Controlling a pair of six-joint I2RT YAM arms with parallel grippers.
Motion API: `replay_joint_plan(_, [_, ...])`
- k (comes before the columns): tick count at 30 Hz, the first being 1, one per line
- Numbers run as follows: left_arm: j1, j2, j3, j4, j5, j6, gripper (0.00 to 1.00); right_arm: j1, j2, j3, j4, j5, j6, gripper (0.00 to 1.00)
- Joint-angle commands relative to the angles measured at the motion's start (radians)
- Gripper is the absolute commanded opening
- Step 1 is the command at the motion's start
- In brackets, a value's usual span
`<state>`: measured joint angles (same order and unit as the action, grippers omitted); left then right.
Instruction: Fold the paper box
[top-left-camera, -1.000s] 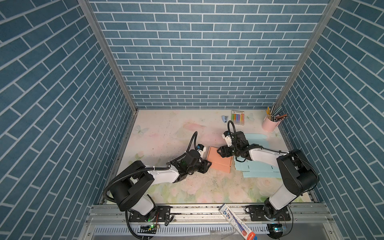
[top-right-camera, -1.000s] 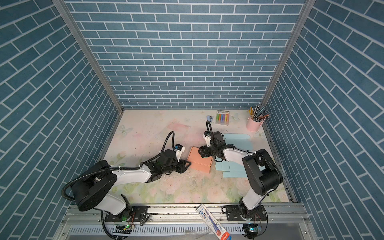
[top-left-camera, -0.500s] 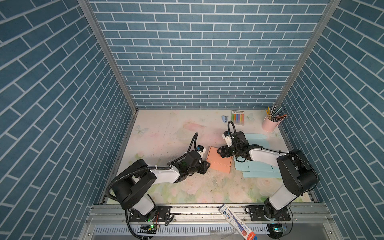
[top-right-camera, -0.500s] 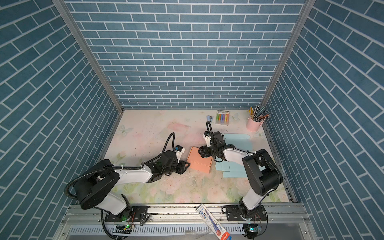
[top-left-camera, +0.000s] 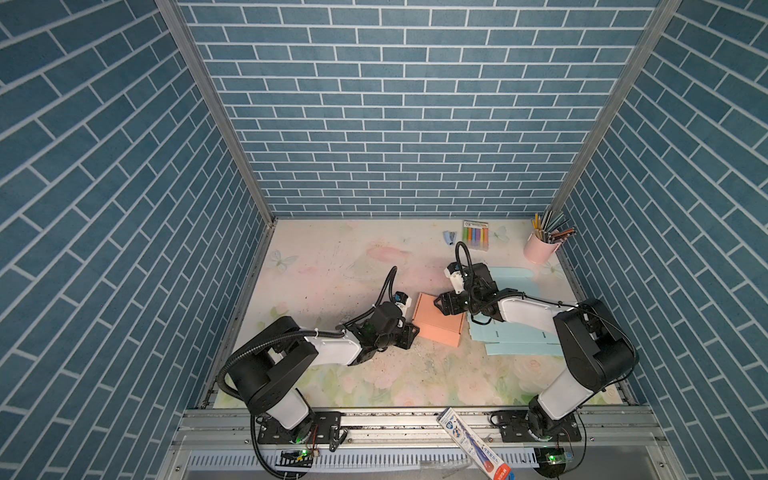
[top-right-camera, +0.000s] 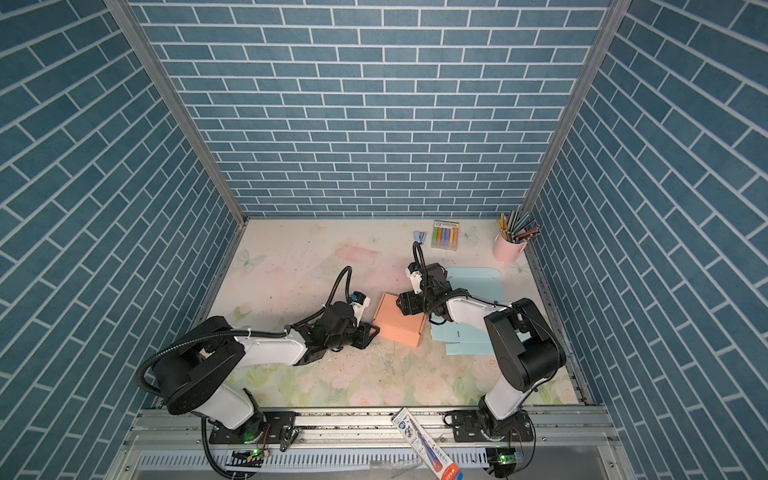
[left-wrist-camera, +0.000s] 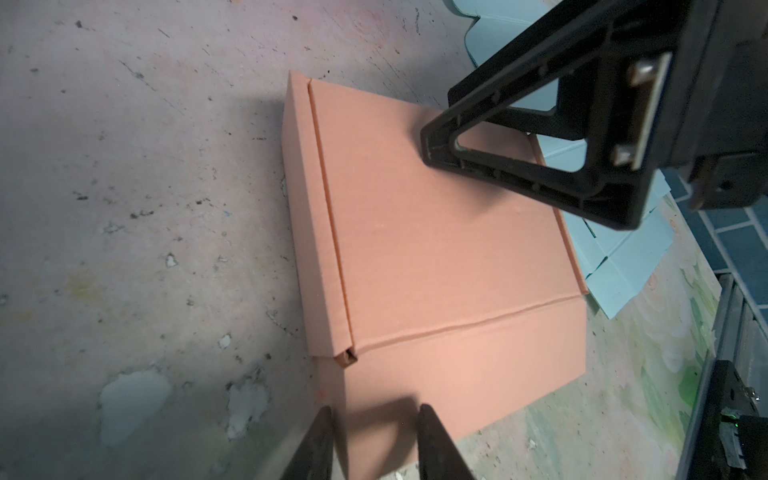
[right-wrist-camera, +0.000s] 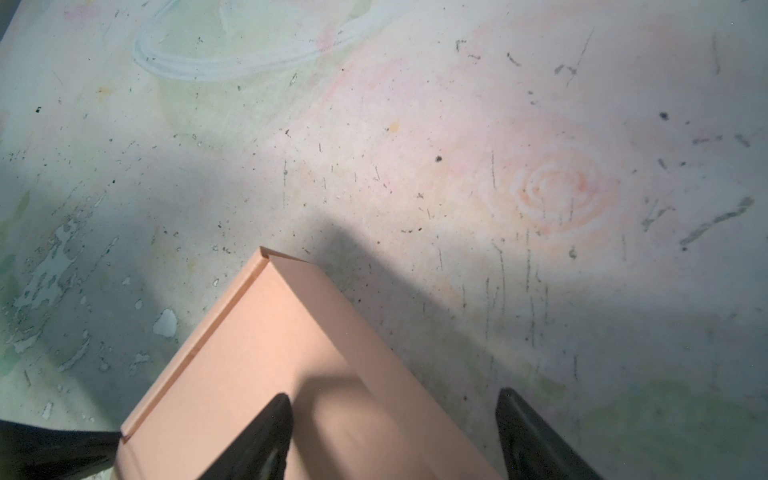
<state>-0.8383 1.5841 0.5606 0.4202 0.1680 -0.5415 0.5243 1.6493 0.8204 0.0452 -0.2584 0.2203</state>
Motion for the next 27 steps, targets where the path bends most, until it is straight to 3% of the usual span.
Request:
replay_joint_plan(1, [-0.003,0.003,0.008,-0.015,-0.022,0.015,0.34,0.013,0.019,-0.038,-0.101,0.004,0.001,0.77])
replay_joint_plan(27, [0.068,0.075,0.037,0.016,0.046,0.064,0.31,0.017,0.005,-0.034,-0.109,-0.013,-0.006,0.76])
